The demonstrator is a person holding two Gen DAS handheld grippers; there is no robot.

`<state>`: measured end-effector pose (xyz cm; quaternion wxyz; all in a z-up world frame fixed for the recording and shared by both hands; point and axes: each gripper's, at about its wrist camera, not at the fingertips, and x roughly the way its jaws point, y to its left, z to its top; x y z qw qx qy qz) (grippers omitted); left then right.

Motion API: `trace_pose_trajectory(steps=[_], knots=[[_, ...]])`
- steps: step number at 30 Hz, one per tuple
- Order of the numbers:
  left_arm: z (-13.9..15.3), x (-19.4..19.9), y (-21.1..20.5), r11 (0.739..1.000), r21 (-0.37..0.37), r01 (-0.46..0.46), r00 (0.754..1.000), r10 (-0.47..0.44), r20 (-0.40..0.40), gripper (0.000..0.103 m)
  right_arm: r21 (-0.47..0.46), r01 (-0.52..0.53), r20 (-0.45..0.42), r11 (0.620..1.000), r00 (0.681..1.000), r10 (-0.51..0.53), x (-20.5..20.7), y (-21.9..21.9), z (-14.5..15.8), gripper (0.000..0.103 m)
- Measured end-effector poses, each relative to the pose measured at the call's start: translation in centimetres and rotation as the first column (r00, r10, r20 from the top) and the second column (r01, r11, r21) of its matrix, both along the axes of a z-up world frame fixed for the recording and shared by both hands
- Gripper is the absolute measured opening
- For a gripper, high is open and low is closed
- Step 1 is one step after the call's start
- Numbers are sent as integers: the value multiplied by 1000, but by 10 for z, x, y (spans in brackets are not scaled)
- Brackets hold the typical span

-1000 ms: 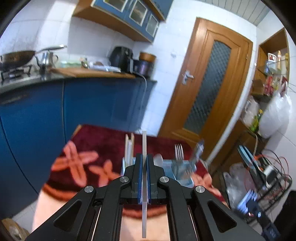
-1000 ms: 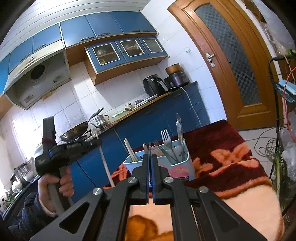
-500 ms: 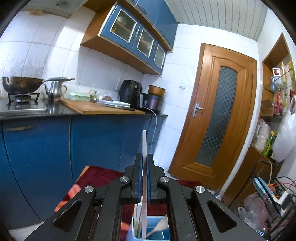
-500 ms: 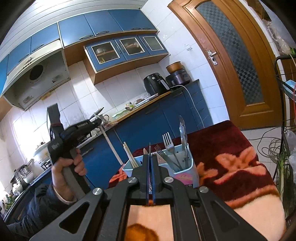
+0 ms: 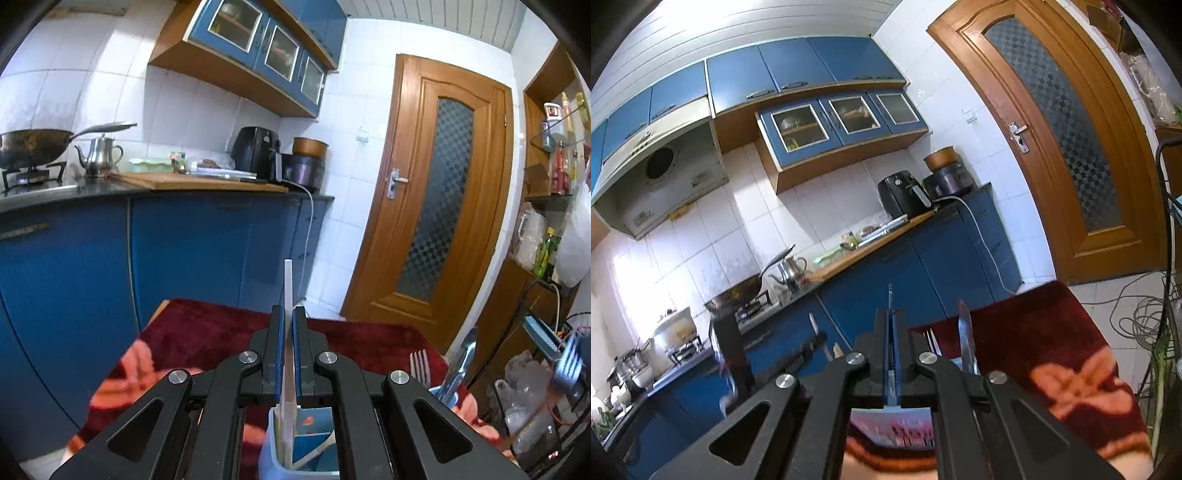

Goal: Organize utensils
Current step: 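Lift the white stick and fork and carry them over the holder, then lower the white stick and fork into the holder and open both grippers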

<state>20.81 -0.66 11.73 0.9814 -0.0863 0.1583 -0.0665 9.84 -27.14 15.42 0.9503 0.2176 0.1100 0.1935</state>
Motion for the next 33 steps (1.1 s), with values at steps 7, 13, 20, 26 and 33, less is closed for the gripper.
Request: trace_pose_trajectory(steps=[7,13,20,26,33], knots=[[-17,0,-3,1000,5,24,1000,-24,-18,4,48,21,35,999,999,-22,27,6,8,4],[-24,-1,-7,999,20,36,999,-36,-15,4,26,40,25,999,999,-41,47,14,-8,4],[-24,-3,-9,997,24,67,998,-67,-12,4,16,49,-83,999,995,-47,63,9,-40,8],[-21,-6,-10,997,21,77,997,-77,-32,17,33,56,-104,998,993,-52,59,1,-47,16],[-13,-24,-12,995,35,98,994,-96,-47,22,-8,45,-73,999,996,-46,35,5,-36,18]])
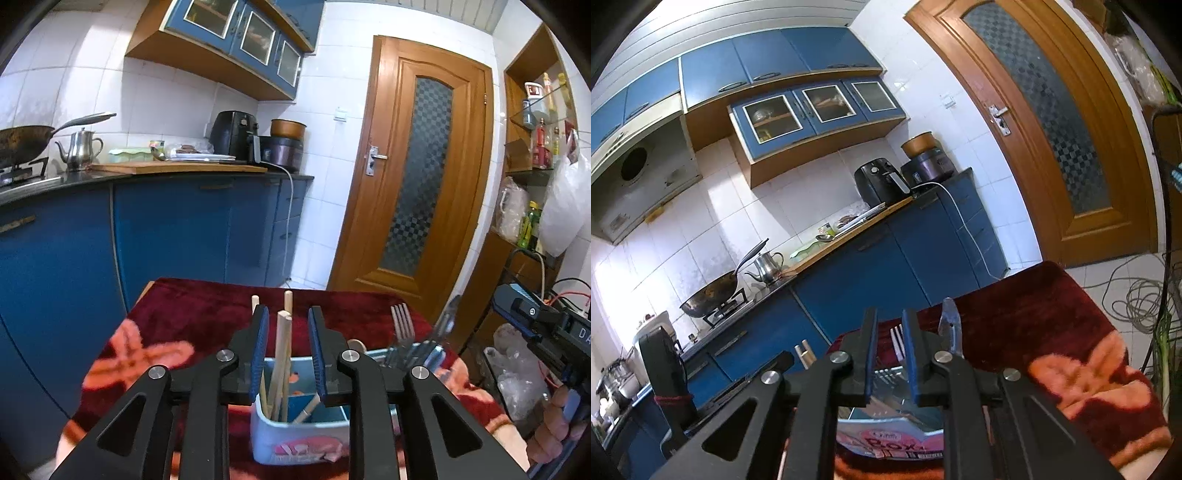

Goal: Organize utensils
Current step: 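Lower the white stick and fork into the holder and open both grippers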

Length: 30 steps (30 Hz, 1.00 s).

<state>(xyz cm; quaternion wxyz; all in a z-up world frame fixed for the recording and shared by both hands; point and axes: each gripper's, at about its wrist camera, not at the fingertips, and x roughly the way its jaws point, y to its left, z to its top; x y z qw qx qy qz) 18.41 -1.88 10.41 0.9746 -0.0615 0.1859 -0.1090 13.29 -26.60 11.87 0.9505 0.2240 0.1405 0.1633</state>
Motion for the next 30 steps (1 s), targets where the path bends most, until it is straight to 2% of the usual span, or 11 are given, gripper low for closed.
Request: trace_pose_trajectory(steps=[8,14,17,20,22,25,27,30], knots=[[18,-38,1,999,42,-1,1000,0,10,22,-50,-13,10,999,1000,13,-35,10,13,19],[29,-76,6,998,58,-12,1000,11,24,22,-119,-32,15,992,999,34,-71,25,14,27],[31,-94,8,998,60,-16,999,14,33,24,-165,-28,32,986,999,34,-92,32,11,35],[29,-113,11,998,57,-34,999,32,36,36,-211,-19,53,977,998,31,-113,39,7,40],[26,-125,13,997,64,-40,998,38,42,41,-237,-7,66,971,998,24,-124,42,5,51],[21,-141,15,994,90,-67,997,62,56,57,-266,13,83,964,997,9,-139,46,0,59],[15,-152,16,989,109,-101,993,94,66,68,-281,20,86,959,996,4,-149,48,-5,62],[5,-166,21,986,113,-126,990,118,74,76,-296,19,81,955,997,6,-158,50,-13,67]])
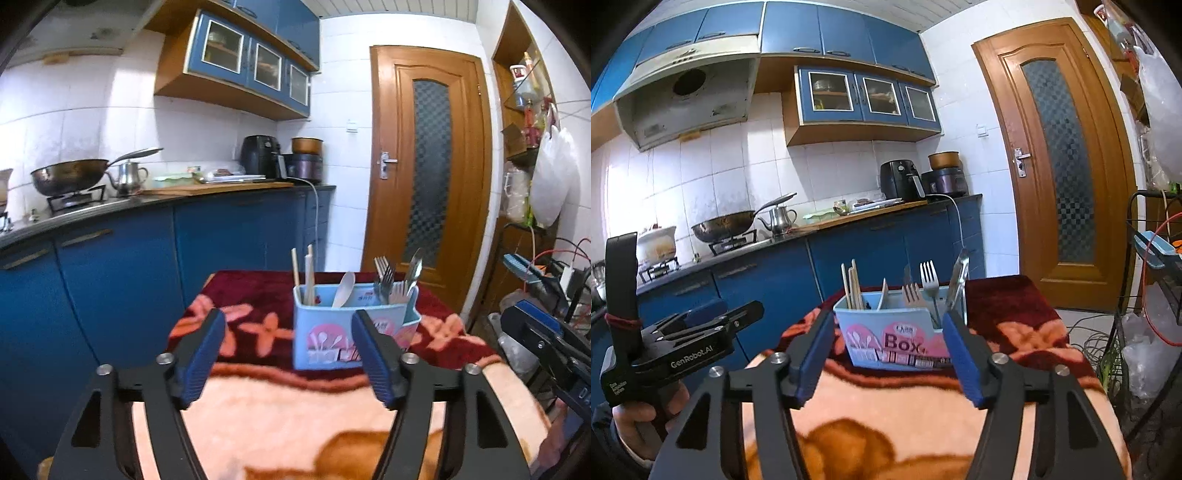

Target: Organize utensils

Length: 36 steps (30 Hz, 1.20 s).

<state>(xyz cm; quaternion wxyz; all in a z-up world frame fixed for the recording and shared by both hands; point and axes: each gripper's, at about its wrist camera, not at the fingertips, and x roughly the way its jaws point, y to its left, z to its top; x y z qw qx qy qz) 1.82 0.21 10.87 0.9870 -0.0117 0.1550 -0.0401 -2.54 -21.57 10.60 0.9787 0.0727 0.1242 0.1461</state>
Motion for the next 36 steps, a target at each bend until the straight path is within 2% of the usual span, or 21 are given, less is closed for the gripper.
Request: trace_pose_trajectory(steps=[4,13,24,27,36], knots=[[-17,-9,7,1000,-2,16,1000,-16,1,76,-10,19,-8,1000,1000,-19,-10,-1,-14,78],[-64,-8,4,998,25,-52,996,54,-67,77,-95,85,-12,992,996,-87,-14,0,-56,87],[-97,-1,-2,996,26,-90,992,92,-84,77,-110,163,-31,980,985,-167,-4,-10,-91,88],[-102,3,-2,996,23,-88,990,90,-104,77,-101,170,-34,980,984,-174,-3,-12,-93,88],[-106,1,-7,995,44,-93,990,97,-98,77,-90,173,-29,981,984,-176,-3,-15,-93,88]])
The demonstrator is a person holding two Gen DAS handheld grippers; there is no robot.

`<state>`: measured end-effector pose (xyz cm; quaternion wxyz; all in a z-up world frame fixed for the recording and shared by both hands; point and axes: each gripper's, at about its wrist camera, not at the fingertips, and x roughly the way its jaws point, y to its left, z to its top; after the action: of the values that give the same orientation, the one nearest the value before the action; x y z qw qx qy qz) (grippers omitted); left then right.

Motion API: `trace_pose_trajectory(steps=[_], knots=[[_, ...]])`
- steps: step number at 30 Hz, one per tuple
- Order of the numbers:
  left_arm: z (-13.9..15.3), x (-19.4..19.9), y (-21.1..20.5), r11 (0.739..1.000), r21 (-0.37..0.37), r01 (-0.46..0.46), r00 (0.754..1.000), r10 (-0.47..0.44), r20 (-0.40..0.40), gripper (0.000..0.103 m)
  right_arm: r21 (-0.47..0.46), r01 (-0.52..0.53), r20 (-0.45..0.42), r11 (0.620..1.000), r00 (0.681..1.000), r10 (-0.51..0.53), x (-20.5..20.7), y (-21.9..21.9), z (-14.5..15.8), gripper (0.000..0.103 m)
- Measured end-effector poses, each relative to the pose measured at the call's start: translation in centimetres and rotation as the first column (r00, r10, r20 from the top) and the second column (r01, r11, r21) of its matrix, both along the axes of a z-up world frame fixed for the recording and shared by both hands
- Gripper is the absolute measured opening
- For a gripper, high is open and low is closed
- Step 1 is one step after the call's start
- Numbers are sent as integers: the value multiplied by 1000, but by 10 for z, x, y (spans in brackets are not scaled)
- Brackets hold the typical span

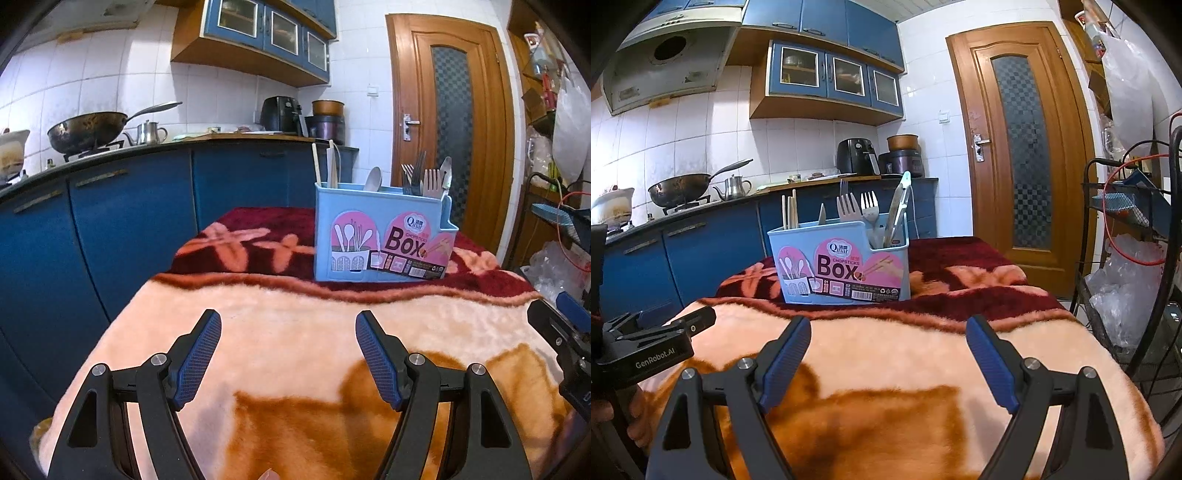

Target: Organize utensils

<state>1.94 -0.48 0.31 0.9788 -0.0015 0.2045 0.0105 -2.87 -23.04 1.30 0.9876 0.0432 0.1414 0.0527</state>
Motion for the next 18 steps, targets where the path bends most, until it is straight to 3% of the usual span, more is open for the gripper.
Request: trace_pose_trajectory(steps=[18], knots=[[-1,-1,1,1000,2,-11,1000,11,0,77,0,12,-3,1000,1000,-12,1,2,-5,88]])
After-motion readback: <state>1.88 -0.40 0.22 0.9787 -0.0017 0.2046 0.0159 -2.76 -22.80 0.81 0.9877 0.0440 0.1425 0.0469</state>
